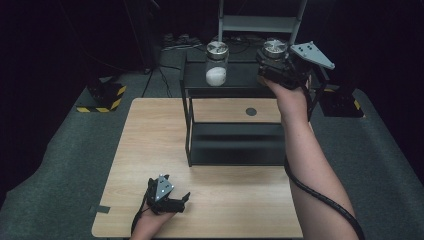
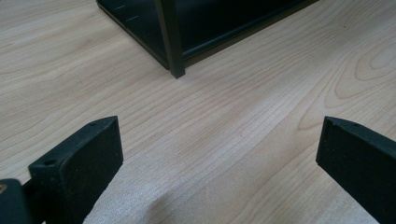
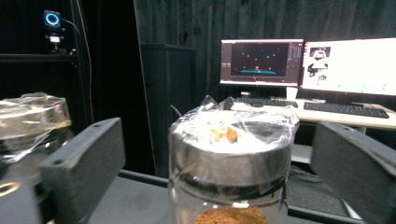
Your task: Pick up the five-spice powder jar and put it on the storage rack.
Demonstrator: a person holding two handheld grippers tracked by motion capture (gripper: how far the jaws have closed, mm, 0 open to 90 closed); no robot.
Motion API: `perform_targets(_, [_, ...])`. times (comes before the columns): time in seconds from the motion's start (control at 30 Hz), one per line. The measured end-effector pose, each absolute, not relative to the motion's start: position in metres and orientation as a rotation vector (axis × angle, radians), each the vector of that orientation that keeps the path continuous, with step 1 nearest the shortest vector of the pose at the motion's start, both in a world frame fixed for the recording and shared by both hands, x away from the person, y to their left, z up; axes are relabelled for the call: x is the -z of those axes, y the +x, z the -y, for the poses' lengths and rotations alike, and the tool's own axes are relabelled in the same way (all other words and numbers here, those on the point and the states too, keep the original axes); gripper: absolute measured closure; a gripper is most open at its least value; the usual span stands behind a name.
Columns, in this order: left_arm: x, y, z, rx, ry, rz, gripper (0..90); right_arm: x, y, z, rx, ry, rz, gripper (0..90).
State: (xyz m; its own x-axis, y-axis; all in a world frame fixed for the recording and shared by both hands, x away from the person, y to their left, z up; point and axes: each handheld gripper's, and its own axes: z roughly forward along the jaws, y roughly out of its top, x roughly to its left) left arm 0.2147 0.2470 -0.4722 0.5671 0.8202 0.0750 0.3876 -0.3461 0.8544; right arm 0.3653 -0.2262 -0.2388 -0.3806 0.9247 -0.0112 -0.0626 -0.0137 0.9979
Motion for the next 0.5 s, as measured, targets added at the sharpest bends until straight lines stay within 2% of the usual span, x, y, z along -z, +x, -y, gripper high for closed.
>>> perform_targets(0.5, [0.472,0.215,-0.245,-0.652,1.957,-0.972,0.9,0.256,0.331,0.241,-1.544,0.897,-1.444,0.0])
